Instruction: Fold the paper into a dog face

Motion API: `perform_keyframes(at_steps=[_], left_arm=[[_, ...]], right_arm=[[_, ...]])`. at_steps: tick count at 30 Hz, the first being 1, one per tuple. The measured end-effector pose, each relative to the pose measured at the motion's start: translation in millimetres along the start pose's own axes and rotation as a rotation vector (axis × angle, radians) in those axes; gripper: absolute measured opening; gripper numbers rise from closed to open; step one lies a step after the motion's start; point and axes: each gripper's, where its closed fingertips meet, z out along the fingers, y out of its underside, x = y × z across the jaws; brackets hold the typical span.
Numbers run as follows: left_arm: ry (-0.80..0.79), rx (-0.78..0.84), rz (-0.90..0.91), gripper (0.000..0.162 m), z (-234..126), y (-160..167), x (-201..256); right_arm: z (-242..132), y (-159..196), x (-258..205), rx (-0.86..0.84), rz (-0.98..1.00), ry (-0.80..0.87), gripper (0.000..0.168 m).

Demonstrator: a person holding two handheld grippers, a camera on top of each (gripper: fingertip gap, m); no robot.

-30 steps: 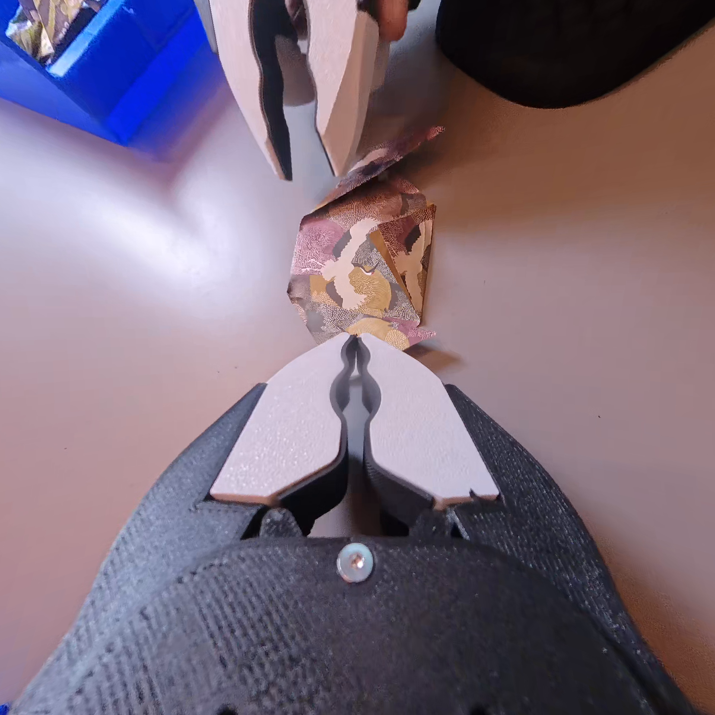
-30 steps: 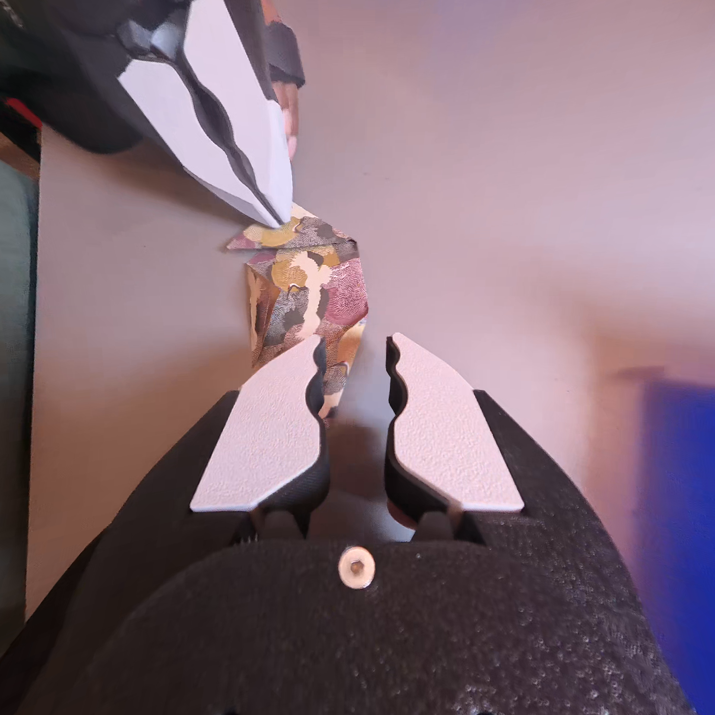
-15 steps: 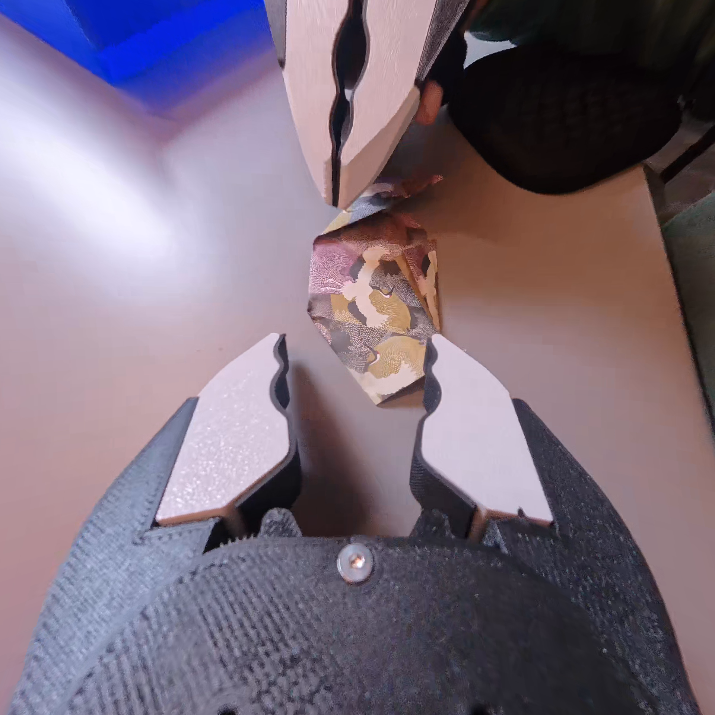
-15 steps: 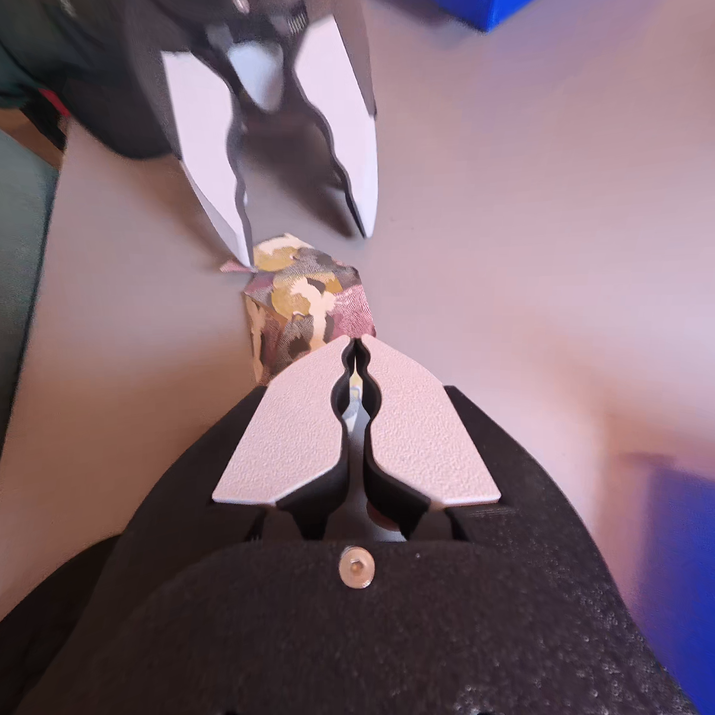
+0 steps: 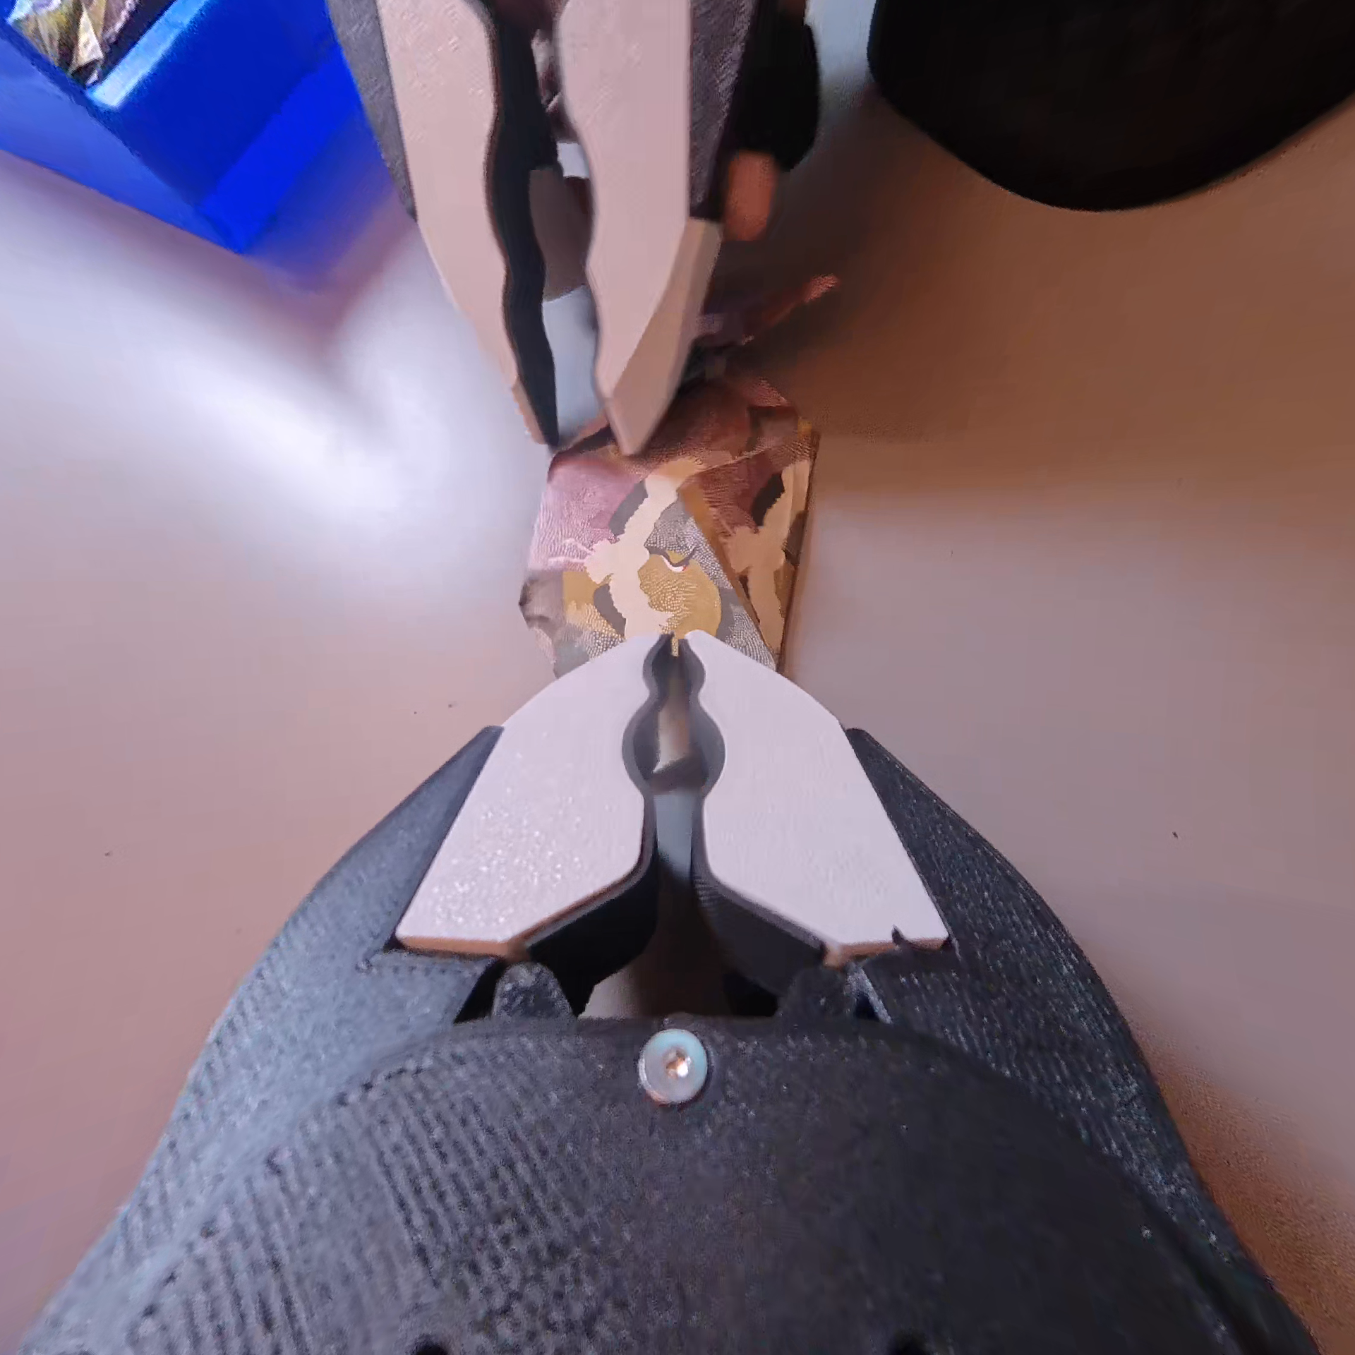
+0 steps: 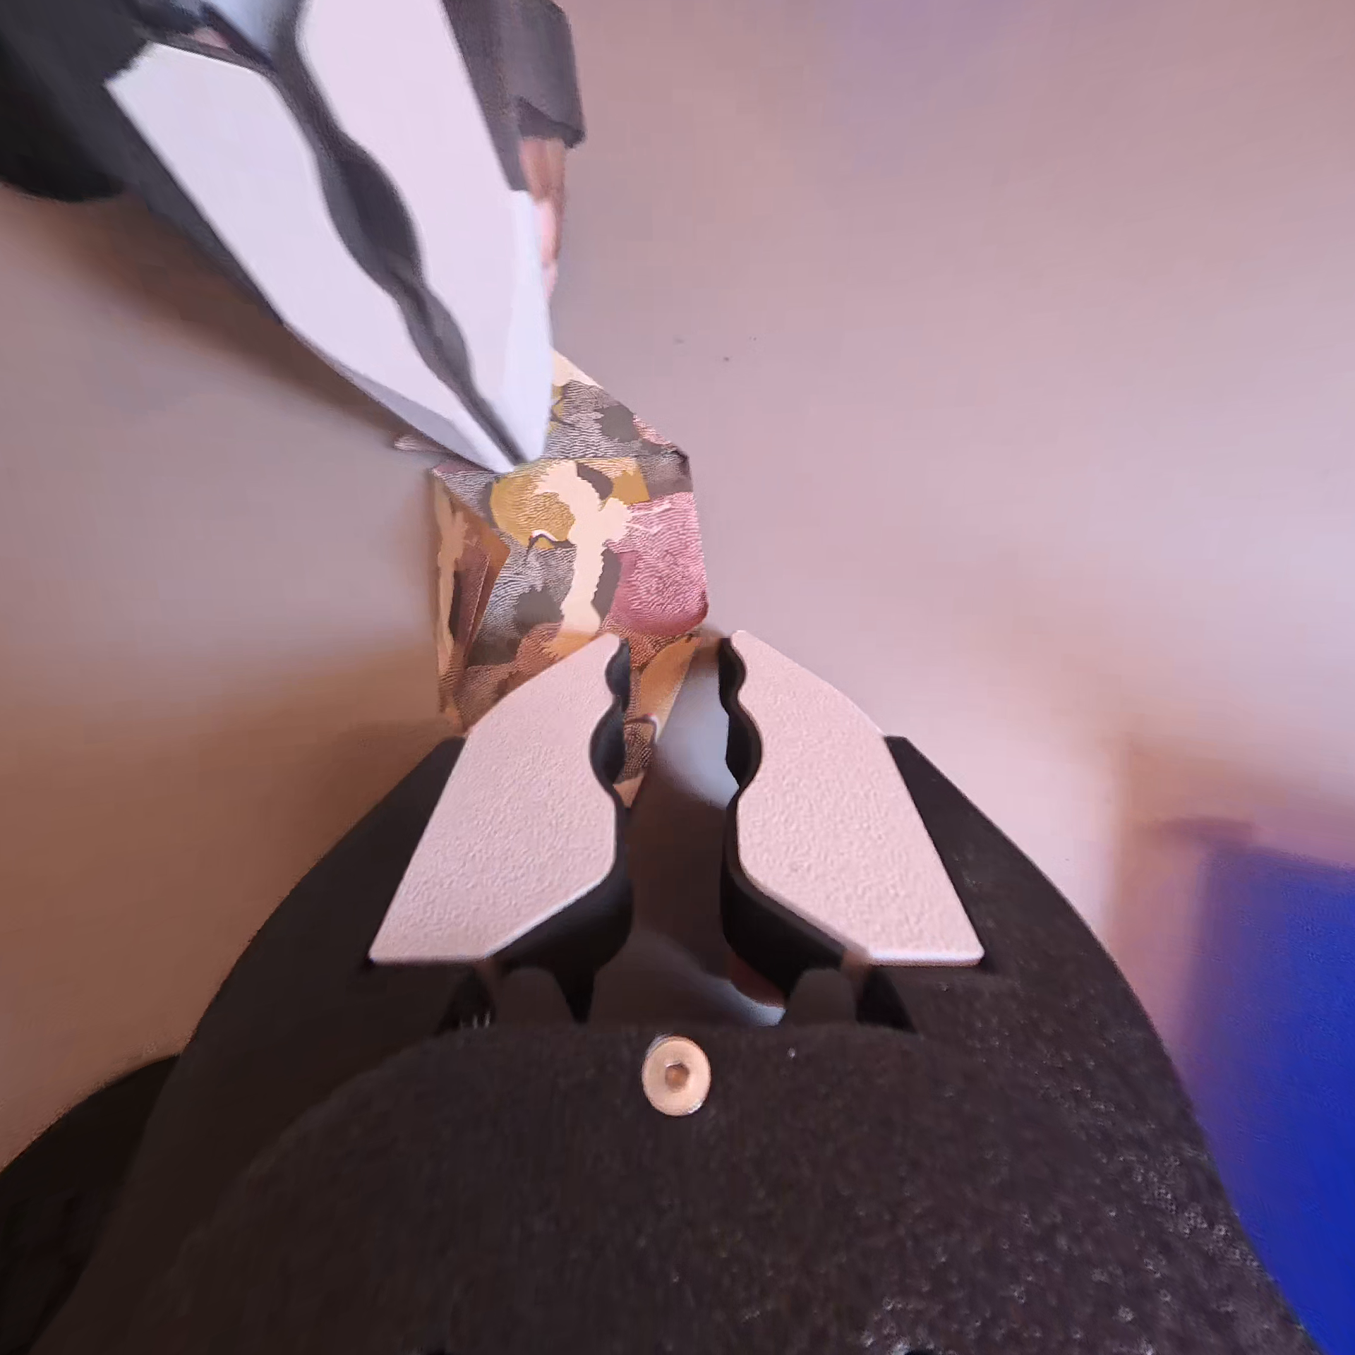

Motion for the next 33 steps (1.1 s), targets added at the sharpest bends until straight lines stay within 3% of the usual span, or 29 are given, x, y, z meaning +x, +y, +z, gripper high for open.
perform_keyframes(at_steps=[3,6,9,11,13,15,17,20,24,28,31,33], left_arm=[[-0.013,0.032,-0.011,0.007,-3,-5,-2],[-0.015,0.109,-0.108,0.032,-11,-12,-10],[0.056,0.155,-0.263,0.053,-12,-15,-13],[0.125,0.166,-0.331,0.055,-9,-18,-9],[0.191,0.173,-0.348,0.042,-7,-23,-1],[0.229,0.194,-0.350,0.008,-9,-29,5],[0.211,0.235,-0.393,0.000,-13,-33,-1],[0.201,0.399,-0.533,0.000,-30,-45,-21],[0.249,0.721,-0.731,0.000,-70,-66,-49],[0.364,0.960,-0.868,0.000,-96,-84,-58],[0.382,0.980,-0.869,0.000,-93,-93,-51],[0.376,0.981,-0.856,0.000,-90,-96,-48]], right_arm=[[3,-2,0,-0.027,-0.010,0.008,0.010],[1,-7,-2,0.015,-0.075,0.036,0.001],[-8,-21,-7,0.102,-0.151,0.048,0.001],[-13,-35,-14,0.172,-0.208,0.044,0.001],[-19,-47,-21,0.235,-0.263,0.053,0.001],[-26,-55,-21,0.275,-0.309,0.101,0.002],[-38,-63,-16,0.339,-0.294,0.148,0.020],[-75,-76,0,0.530,-0.143,0.149,0.040],[-117,-77,17,0.771,0.090,0.045,0.044],[-102,-84,-4,0.818,0.217,-0.186,0.034],[-89,-103,-26,0.834,0.241,-0.314,0.025],[-88,-110,-28,0.853,0.243,-0.320,0.008]])
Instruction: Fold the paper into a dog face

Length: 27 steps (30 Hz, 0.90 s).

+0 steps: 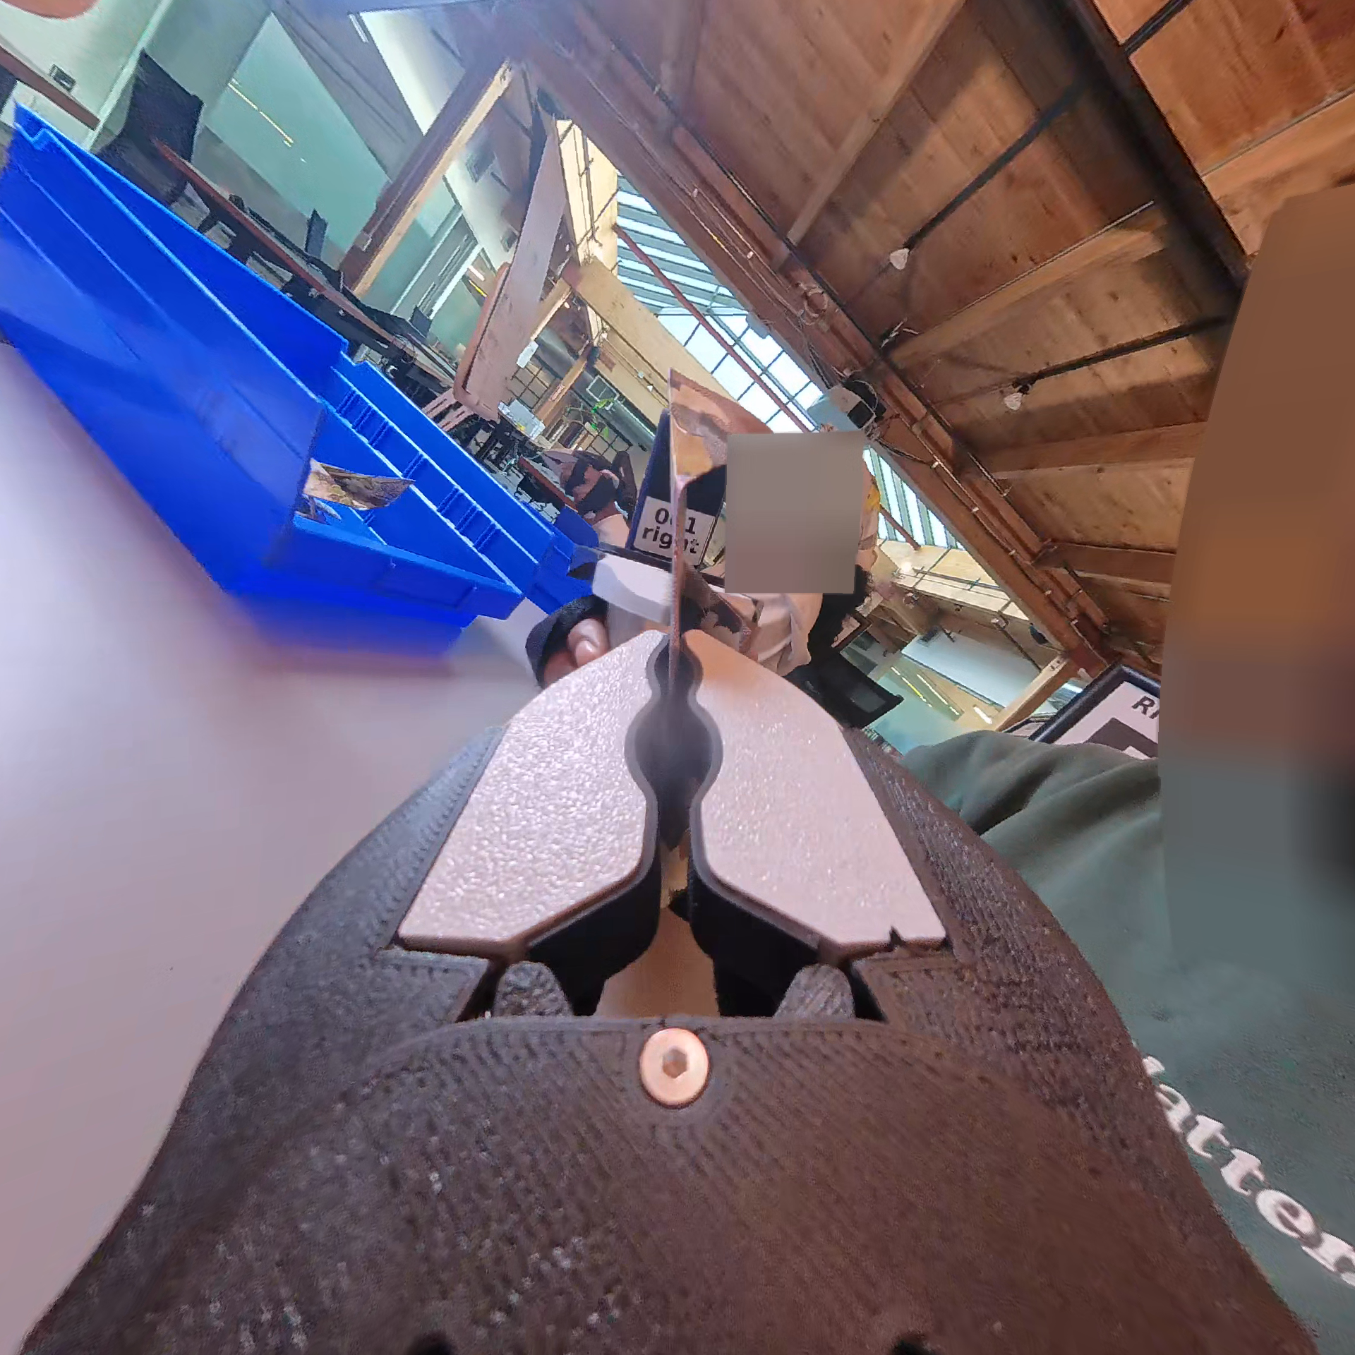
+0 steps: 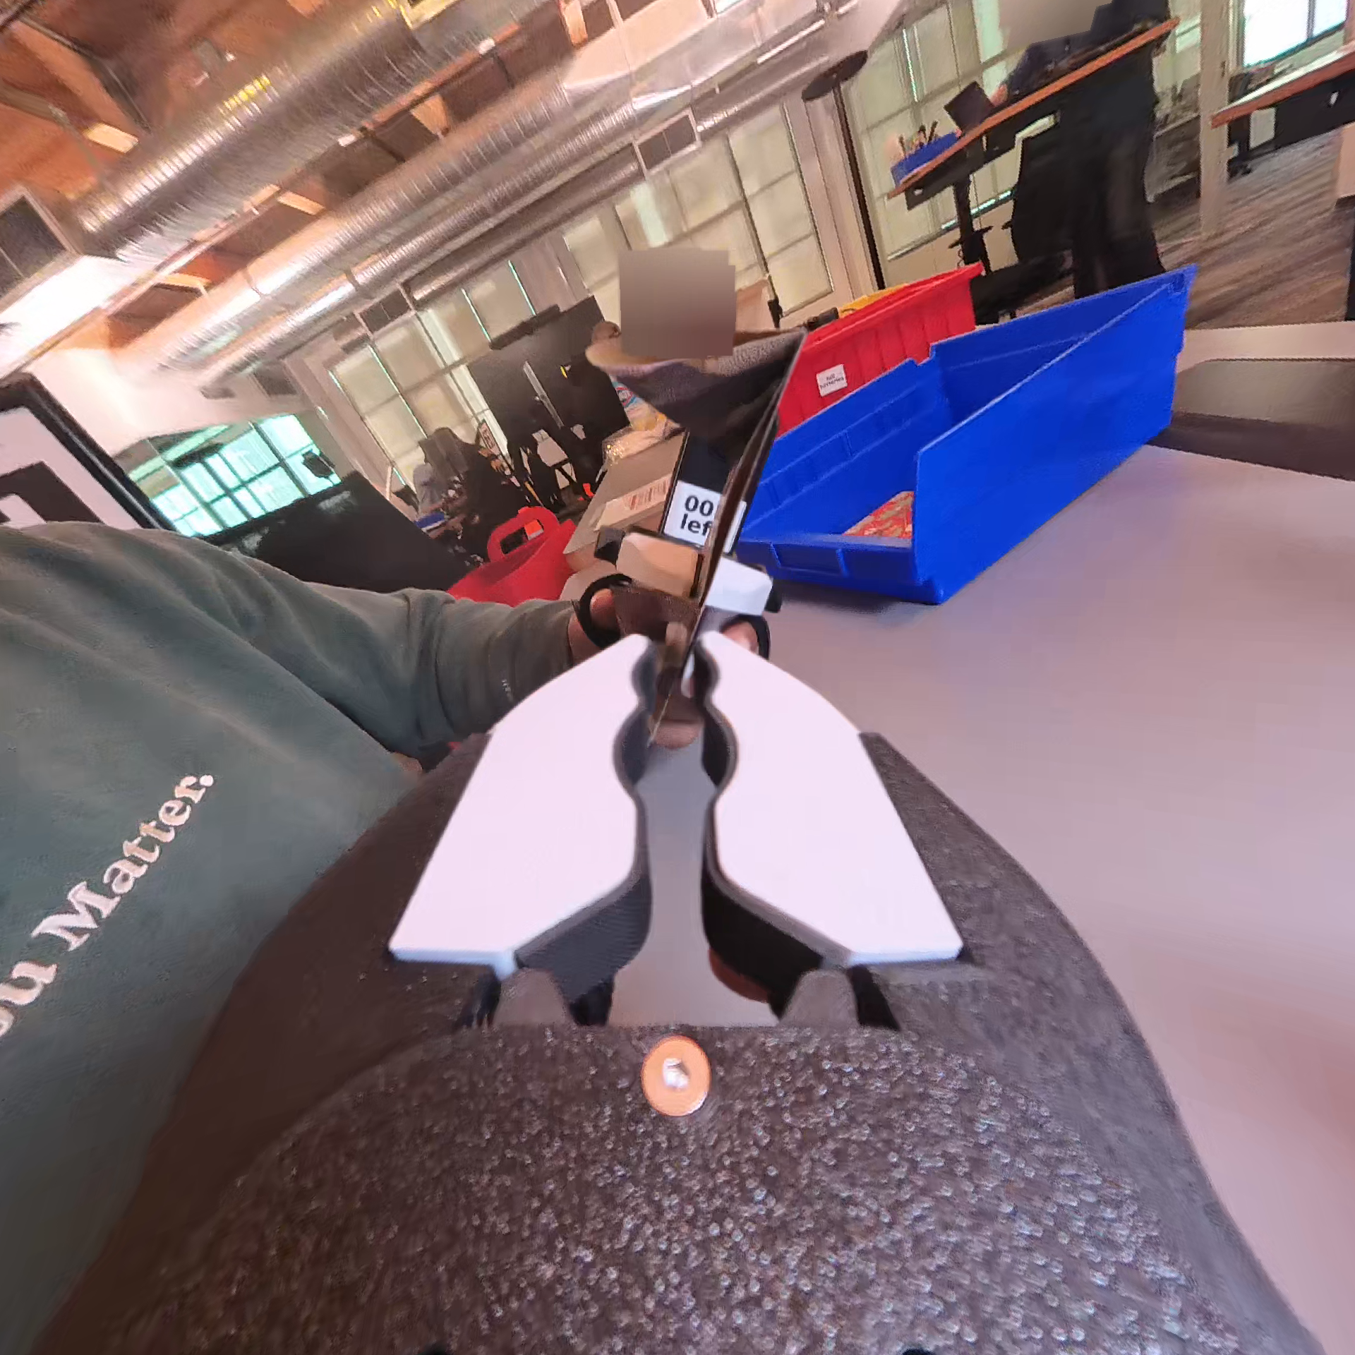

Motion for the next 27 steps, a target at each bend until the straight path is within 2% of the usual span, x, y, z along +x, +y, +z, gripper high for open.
perform_keyframes(at_steps=[1,6,8,9,12,14,17,19,20,21,27], left_arm=[[-0.001,-0.001,0.004,0.000,1,1,0],[-0.005,-0.078,0.066,0.003,3,13,2],[0.011,-0.150,0.108,0.027,8,23,7],[0.004,-0.197,0.133,0.033,10,30,8],[-0.051,-0.320,0.268,0.020,15,51,4],[-0.102,-0.370,0.323,0.001,14,58,-4],[-0.085,-0.366,0.233,0.001,14,56,-2],[-0.088,-0.375,0.226,0.001,14,59,-3],[-0.081,-0.370,0.215,0.001,14,58,-2],[-0.070,-0.361,0.201,0.000,15,58,0],[-0.063,-0.381,0.185,0.000,16,62,2]], right_arm=[[1,-1,0,0.008,-0.001,0.001,0.000],[-5,6,4,-0.043,0.041,0.021,0.000],[-5,13,4,-0.093,0.088,0.018,0.000],[-5,19,3,-0.127,0.109,0.020,0.000],[2,35,0,-0.209,0.138,0.019,0.000],[6,38,-6,-0.224,0.135,-0.007,0.000],[6,36,-7,-0.208,0.078,-0.007,0.000],[6,29,-11,-0.169,0.067,-0.025,0.016],[6,27,-12,-0.156,0.069,-0.032,0.014],[5,27,-11,-0.160,0.061,-0.024,0.001],[4,30,-7,-0.175,0.053,-0.010,0.000]])
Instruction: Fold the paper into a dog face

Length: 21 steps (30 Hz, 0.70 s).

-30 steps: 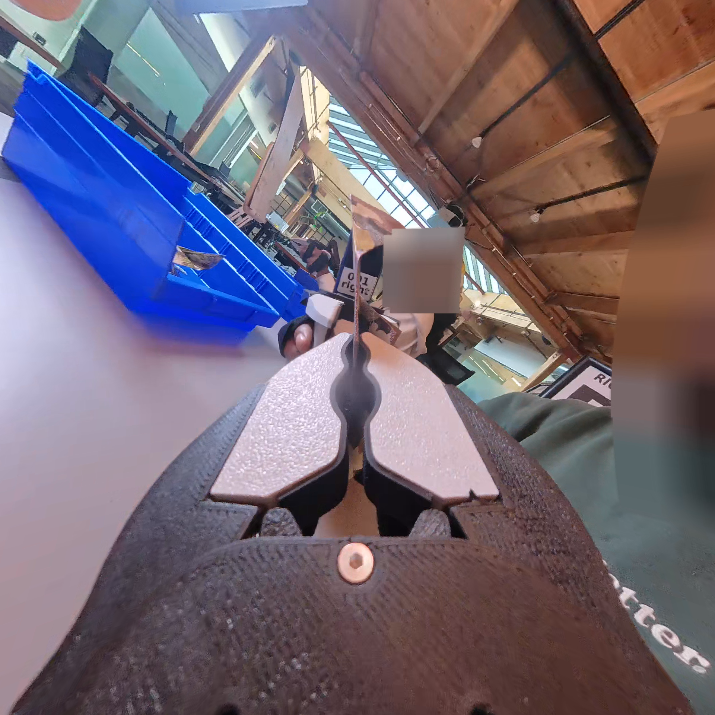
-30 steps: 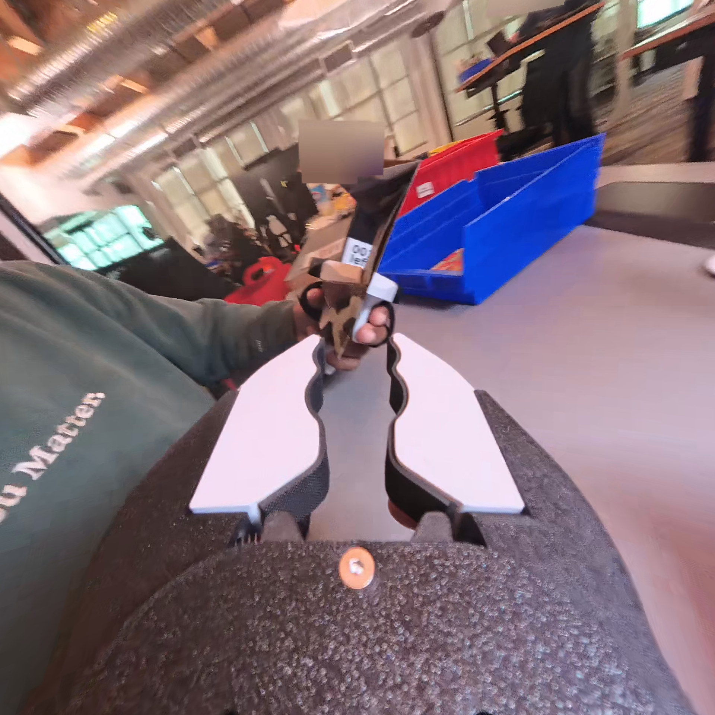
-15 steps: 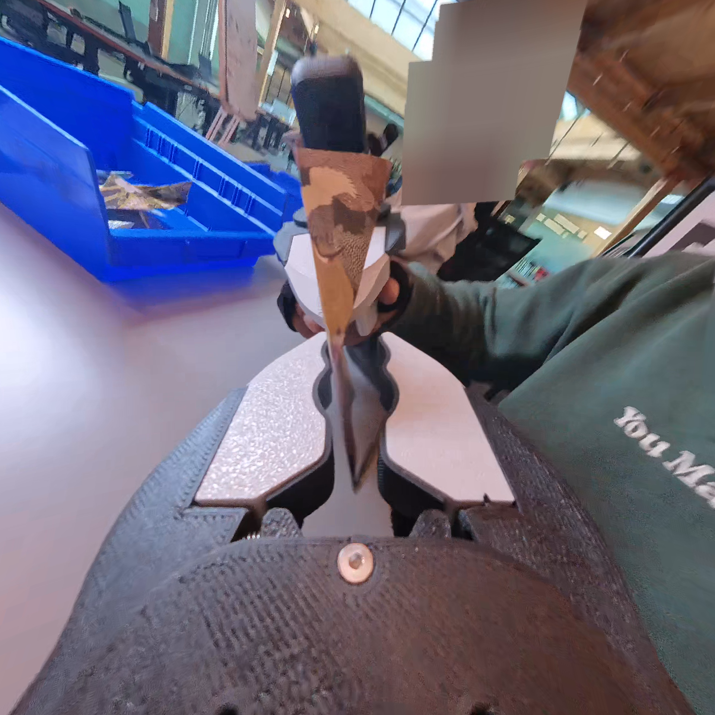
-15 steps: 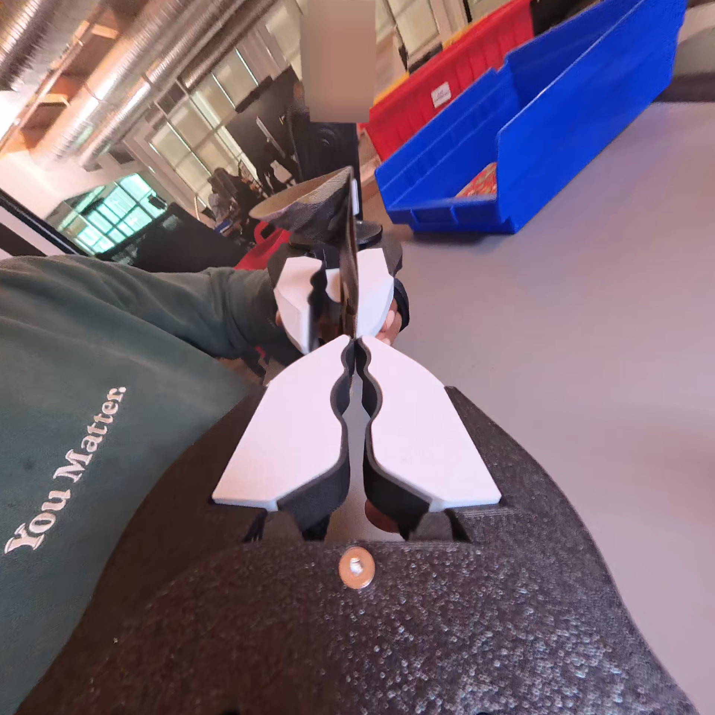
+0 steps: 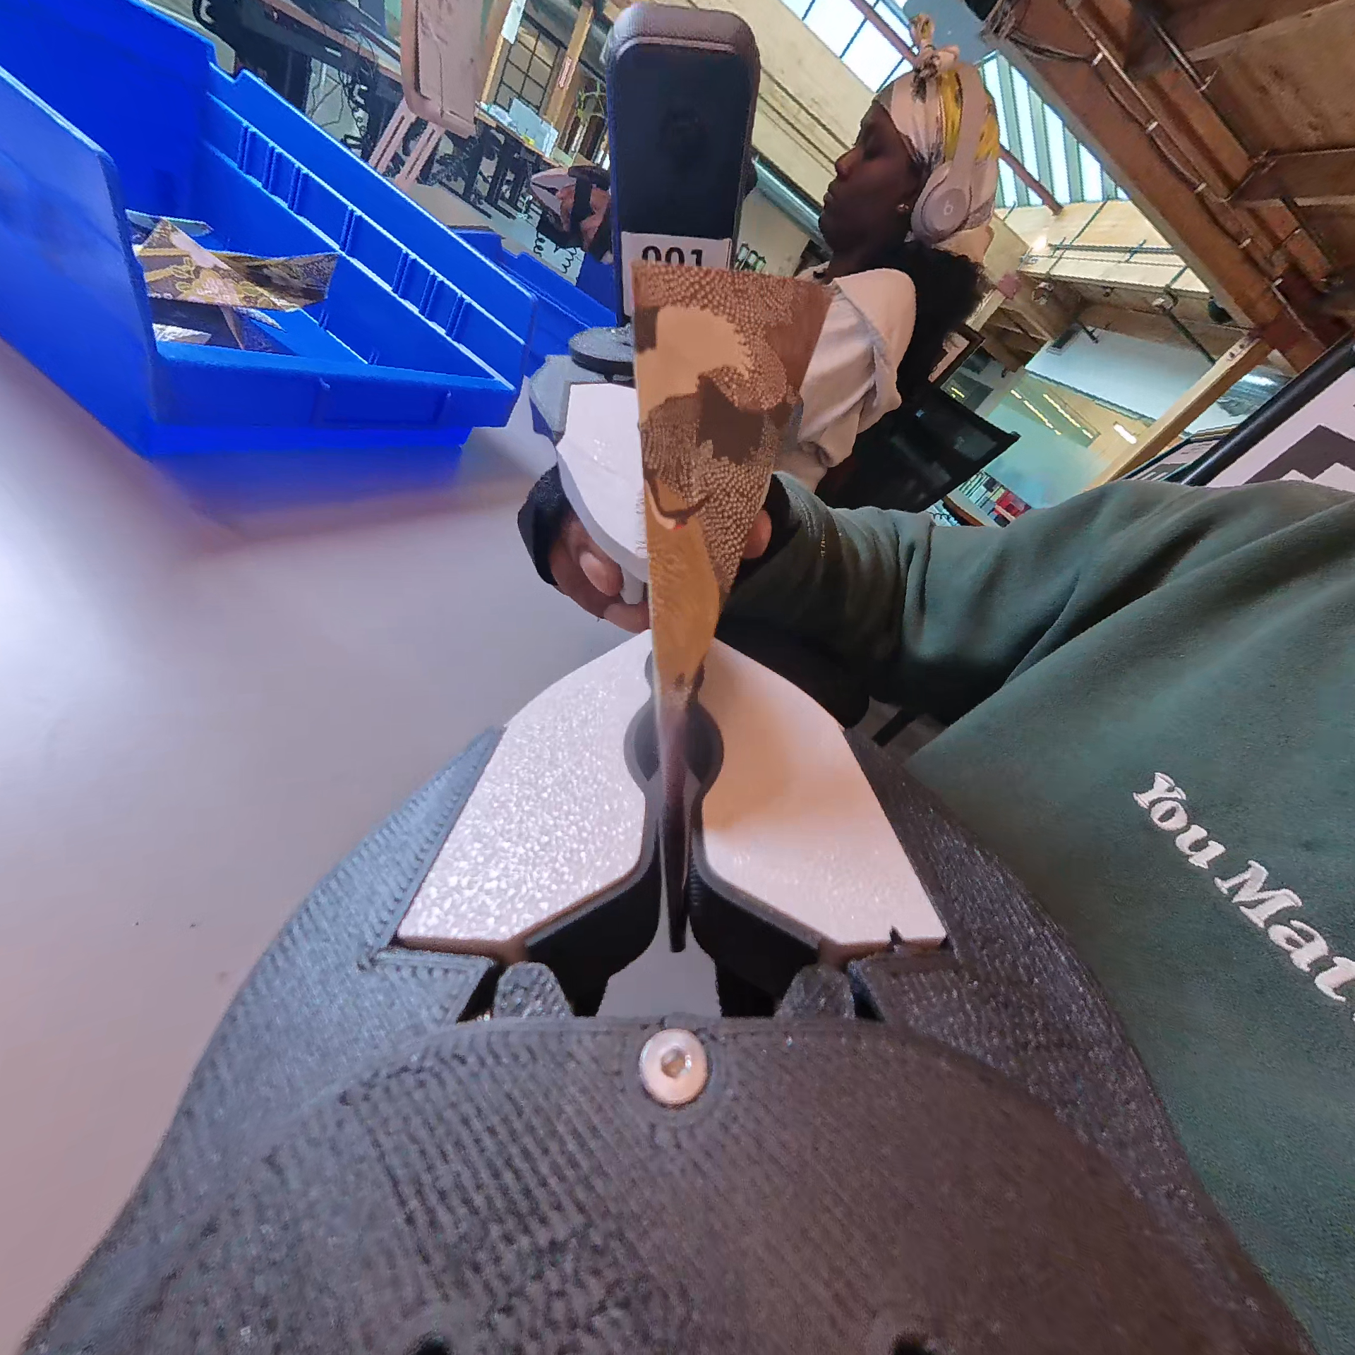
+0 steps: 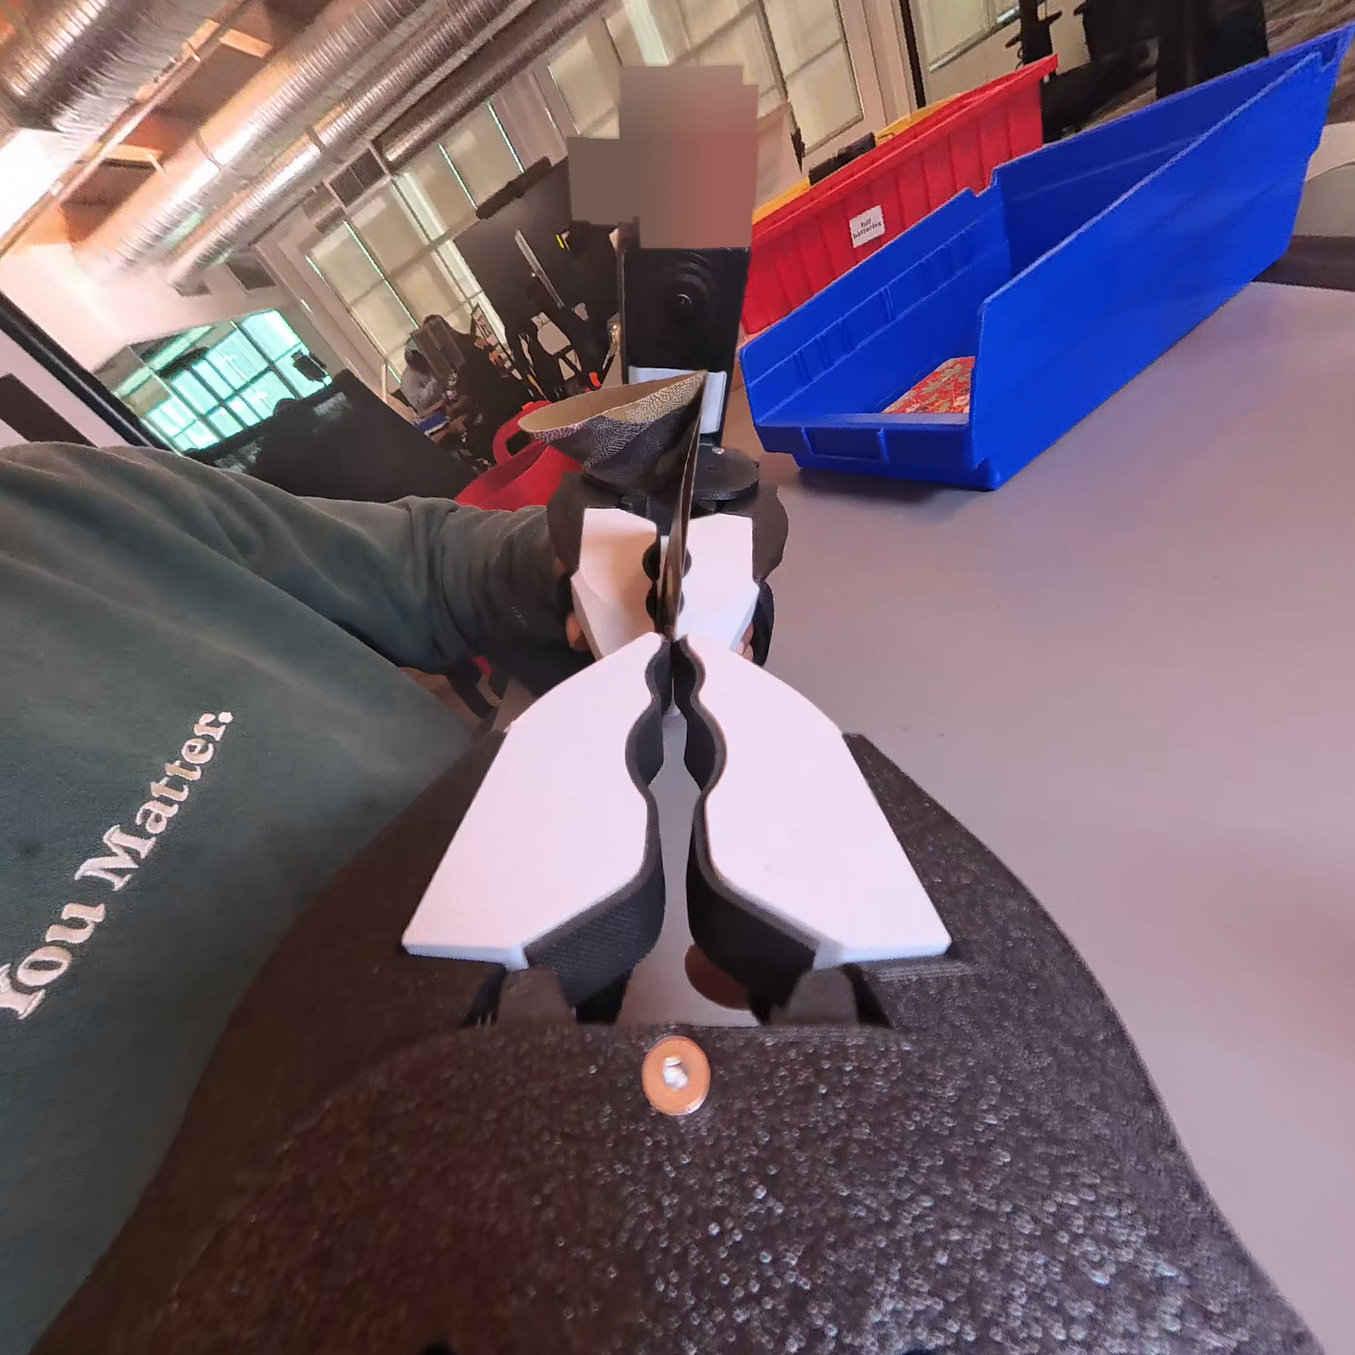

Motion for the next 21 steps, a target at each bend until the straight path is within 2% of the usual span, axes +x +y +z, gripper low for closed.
perform_keyframes(at_steps=[7,10,11,13,21], left_arm=[[-0.034,0.026,0.019,0.000,-9,-6,-6],[-0.036,0.077,0.009,0.000,-10,-14,-5],[-0.041,0.092,0.012,0.000,-10,-16,-5],[-0.044,0.096,0.021,0.000,-10,-17,-4],[-0.061,0.103,0.057,0.000,-12,-18,-5]], right_arm=[[-1,-1,6,0.022,0.039,0.009,0.000],[5,10,2,-0.027,0.041,-0.015,0.012],[7,11,1,-0.029,0.046,-0.025,0.012],[10,11,1,-0.019,0.021,-0.016,0.000],[9,15,1,-0.053,-0.013,-0.002,0.000]])
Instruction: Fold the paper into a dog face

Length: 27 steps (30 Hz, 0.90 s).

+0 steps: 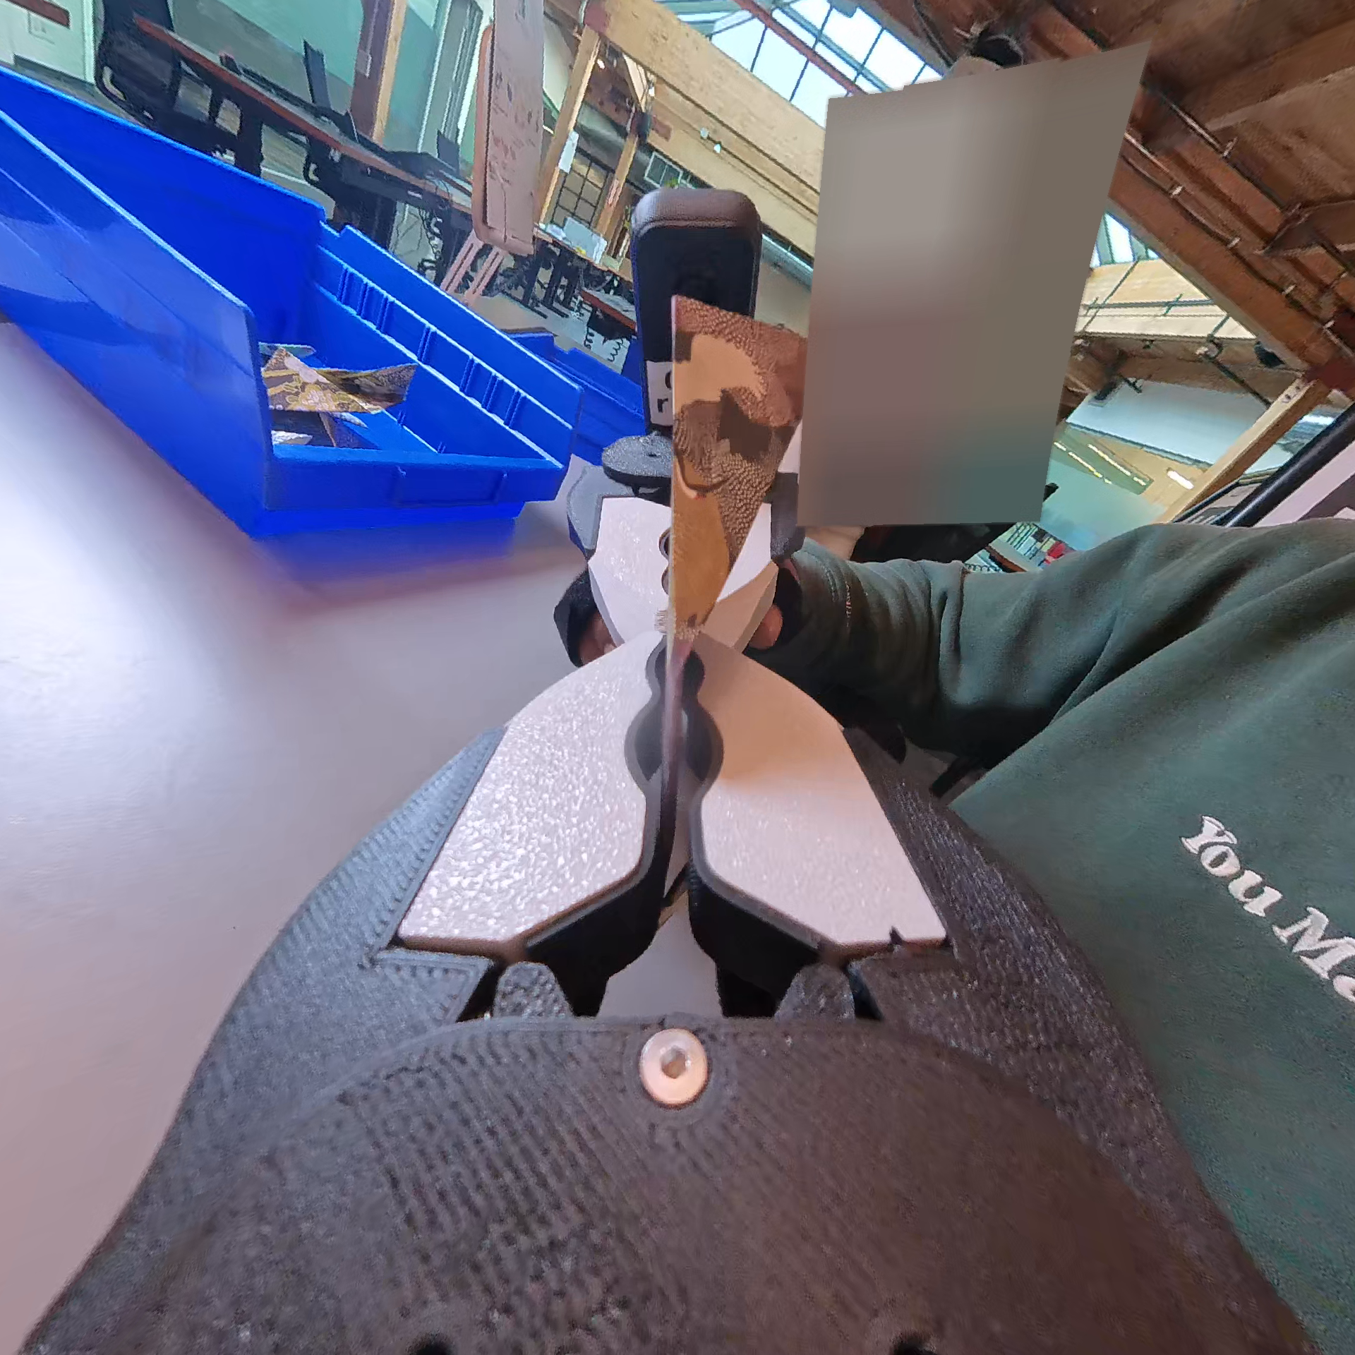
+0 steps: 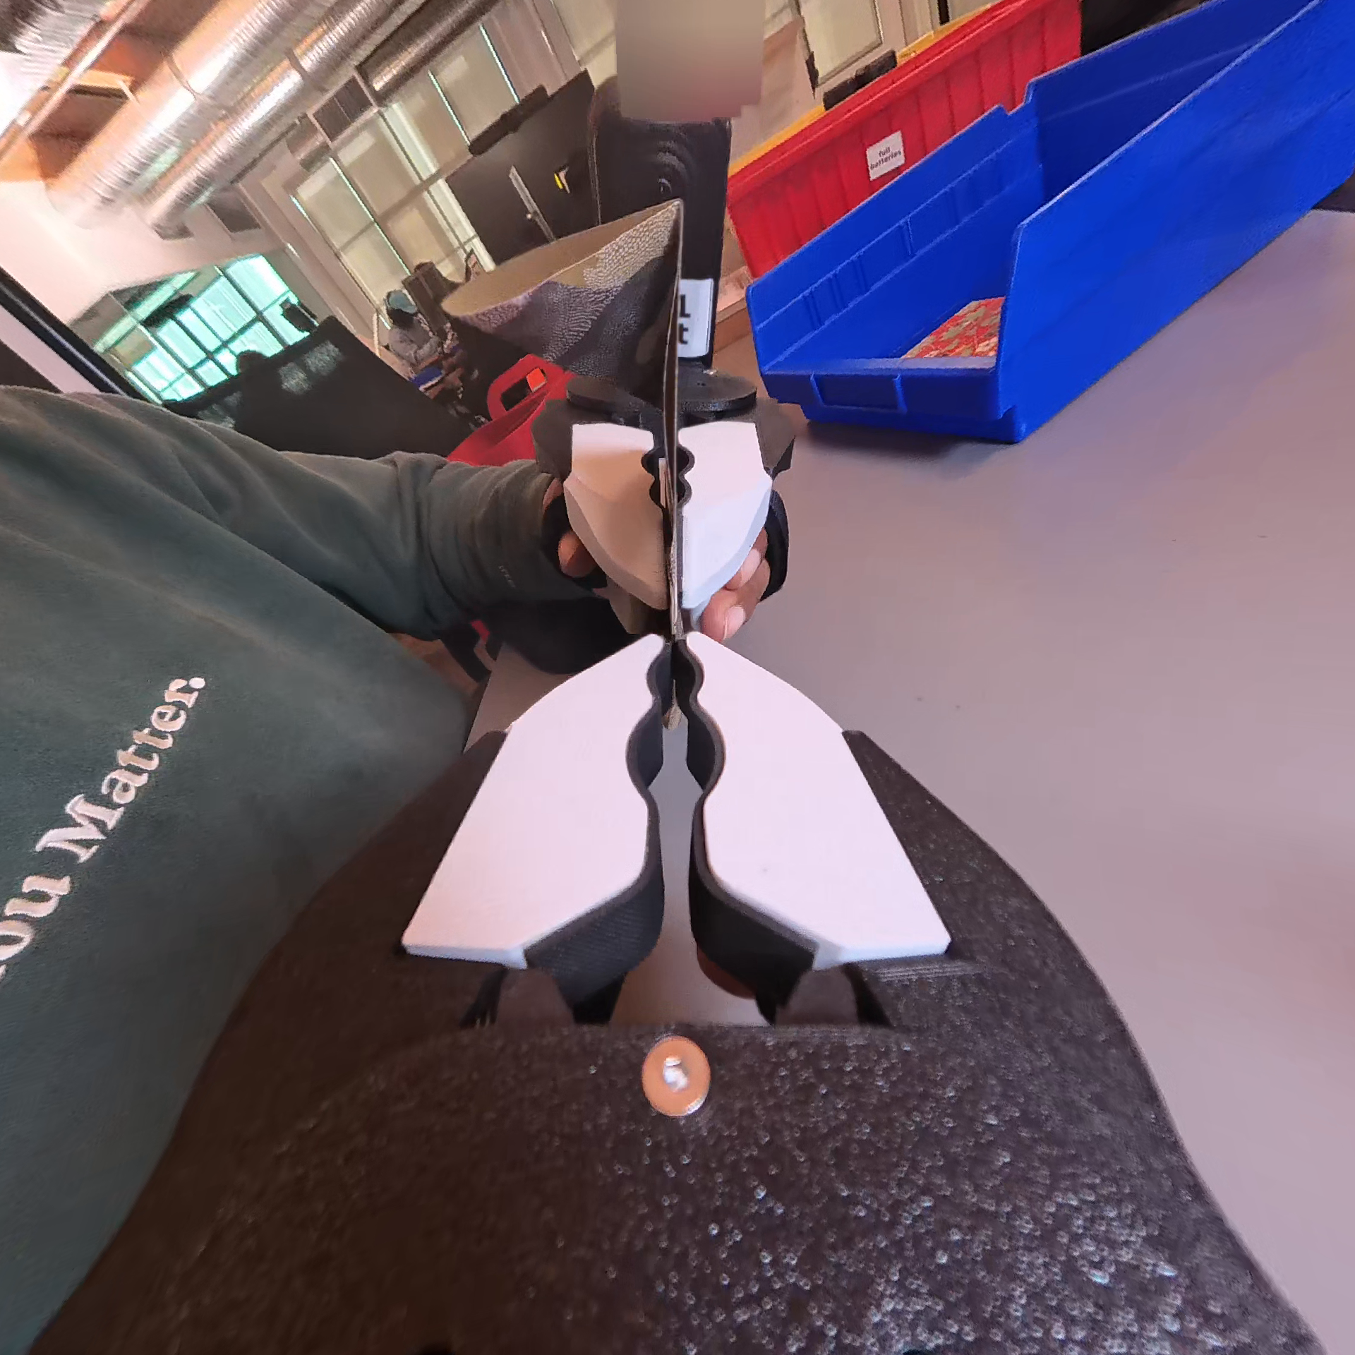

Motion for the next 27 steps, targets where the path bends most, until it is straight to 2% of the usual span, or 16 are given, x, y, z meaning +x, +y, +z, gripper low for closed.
perform_keyframes(at_steps=[2,4,6,21,24,25,27], left_arm=[[0.001,0.019,-0.005,0.001,-1,-3,1],[0.004,0.051,-0.016,0.000,-2,-9,1],[0.007,0.054,-0.013,0.000,-2,-10,2],[-0.001,0.072,-0.039,0.000,-4,-10,0],[-0.005,0.072,-0.051,0.000,-4,-10,-2],[-0.009,0.071,-0.054,0.000,-5,-9,-3],[-0.016,0.061,-0.056,0.000,-6,-7,-5]], right_arm=[[2,0,-1,0.001,-0.028,0.011,0.003],[7,9,-3,-0.044,-0.037,0.003,0.013],[9,10,-2,-0.042,-0.058,0.022,0.000],[9,13,3,-0.073,-0.101,0.065,0.000],[10,13,4,-0.057,-0.049,0.049,0.000],[10,13,4,-0.053,-0.037,0.045,0.001],[6,7,3,-0.022,-0.033,0.040,0.020]])
